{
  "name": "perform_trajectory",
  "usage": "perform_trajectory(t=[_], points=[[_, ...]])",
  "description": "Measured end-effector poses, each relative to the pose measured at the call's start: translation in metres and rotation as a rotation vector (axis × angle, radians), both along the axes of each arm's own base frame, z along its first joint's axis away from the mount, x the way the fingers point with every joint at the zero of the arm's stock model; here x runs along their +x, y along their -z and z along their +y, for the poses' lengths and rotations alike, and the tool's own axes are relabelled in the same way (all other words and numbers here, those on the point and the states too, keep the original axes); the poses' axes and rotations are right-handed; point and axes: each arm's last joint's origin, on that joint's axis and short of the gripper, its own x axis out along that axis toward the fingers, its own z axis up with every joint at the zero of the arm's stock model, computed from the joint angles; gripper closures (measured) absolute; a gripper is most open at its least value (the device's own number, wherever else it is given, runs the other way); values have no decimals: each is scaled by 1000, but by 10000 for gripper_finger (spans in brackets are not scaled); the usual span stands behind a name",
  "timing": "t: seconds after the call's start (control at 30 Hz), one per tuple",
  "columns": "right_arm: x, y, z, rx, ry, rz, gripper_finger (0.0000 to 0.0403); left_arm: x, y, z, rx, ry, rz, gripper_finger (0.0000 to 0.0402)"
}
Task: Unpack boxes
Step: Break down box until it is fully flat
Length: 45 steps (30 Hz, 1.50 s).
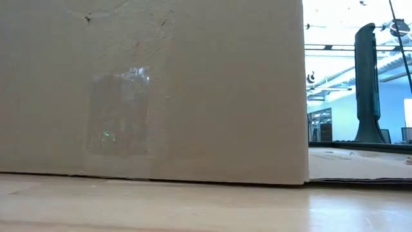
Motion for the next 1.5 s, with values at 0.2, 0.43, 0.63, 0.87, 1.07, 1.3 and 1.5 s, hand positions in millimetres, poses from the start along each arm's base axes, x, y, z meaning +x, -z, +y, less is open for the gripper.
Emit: perform_trajectory(t=[0.2,0.43,0.63,0.87,1.07,1.3,1.5], points=[[16,3,2,40,-4,5,336,7,5,2,15,51,65,379],[19,3,-2,88,-9,-23,336,21,12,7,32,84,141,379],[23,10,-4,116,-5,-9,336,27,14,11,35,90,165,379],[32,23,-12,171,2,27,336,29,14,9,21,87,158,379],[34,31,-15,189,14,102,336,35,19,11,35,89,184,379],[34,32,-12,213,13,128,336,51,27,19,50,58,239,379],[32,36,-4,232,6,171,336,62,34,25,57,36,274,379]])
